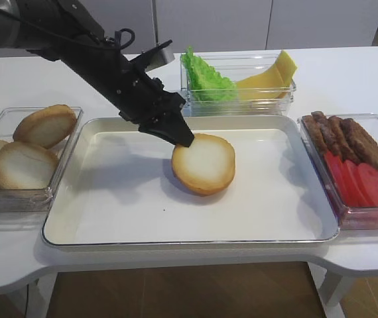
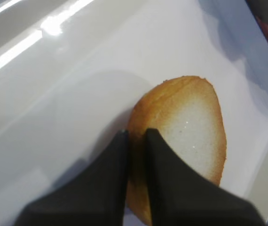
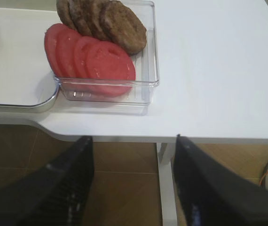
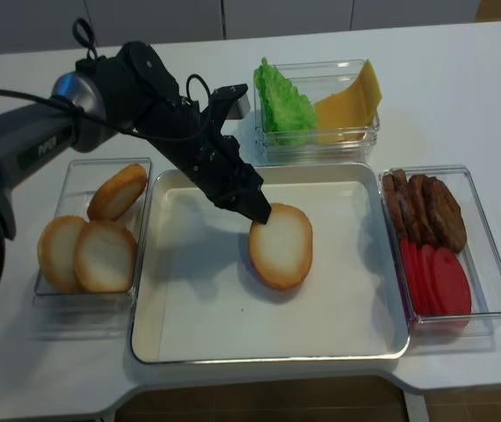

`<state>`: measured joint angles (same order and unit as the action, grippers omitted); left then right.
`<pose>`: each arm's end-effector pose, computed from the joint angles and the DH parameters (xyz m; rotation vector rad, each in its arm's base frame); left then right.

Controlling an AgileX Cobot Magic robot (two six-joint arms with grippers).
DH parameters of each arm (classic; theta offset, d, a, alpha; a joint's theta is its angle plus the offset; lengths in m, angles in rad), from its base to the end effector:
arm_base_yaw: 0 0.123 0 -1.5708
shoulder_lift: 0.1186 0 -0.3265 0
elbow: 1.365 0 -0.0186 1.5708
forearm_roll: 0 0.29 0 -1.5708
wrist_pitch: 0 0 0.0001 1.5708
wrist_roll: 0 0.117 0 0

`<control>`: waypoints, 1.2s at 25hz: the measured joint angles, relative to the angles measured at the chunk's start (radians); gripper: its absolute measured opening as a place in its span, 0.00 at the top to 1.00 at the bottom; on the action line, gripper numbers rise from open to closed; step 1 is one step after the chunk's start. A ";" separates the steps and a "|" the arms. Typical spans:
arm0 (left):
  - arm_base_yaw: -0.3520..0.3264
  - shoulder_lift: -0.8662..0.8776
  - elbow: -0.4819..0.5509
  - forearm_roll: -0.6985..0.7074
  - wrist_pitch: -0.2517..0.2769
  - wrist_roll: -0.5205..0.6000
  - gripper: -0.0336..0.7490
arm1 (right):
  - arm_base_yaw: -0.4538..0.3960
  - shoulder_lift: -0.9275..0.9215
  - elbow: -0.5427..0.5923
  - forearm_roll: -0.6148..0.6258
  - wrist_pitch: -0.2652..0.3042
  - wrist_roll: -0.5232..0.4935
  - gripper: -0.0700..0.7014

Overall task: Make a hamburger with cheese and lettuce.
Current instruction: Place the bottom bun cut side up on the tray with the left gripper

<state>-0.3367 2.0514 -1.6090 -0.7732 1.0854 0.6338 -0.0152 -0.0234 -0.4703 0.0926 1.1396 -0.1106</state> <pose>0.4366 -0.2294 0.2208 0.8667 2.6128 -0.9740 0.0063 0.0097 0.2670 -0.1098 2.1231 0.0380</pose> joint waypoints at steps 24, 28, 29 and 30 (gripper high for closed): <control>0.000 0.043 -0.002 0.016 -0.033 -0.009 0.86 | 0.000 0.000 0.000 0.000 0.000 0.000 0.36; 0.000 0.043 -0.002 0.014 -0.033 -0.009 0.77 | 0.000 0.000 0.000 0.000 0.000 0.000 0.36; 0.000 0.043 -0.002 0.014 -0.033 -0.009 0.73 | 0.000 0.000 0.000 0.000 0.000 0.000 0.36; 0.000 0.043 -0.002 0.014 -0.033 -0.009 0.68 | 0.000 0.000 0.000 0.000 0.000 0.000 0.36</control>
<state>-0.3367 2.0940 -1.6106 -0.7594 1.0524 0.6245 -0.0152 -0.0234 -0.4703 0.0926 1.1396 -0.1106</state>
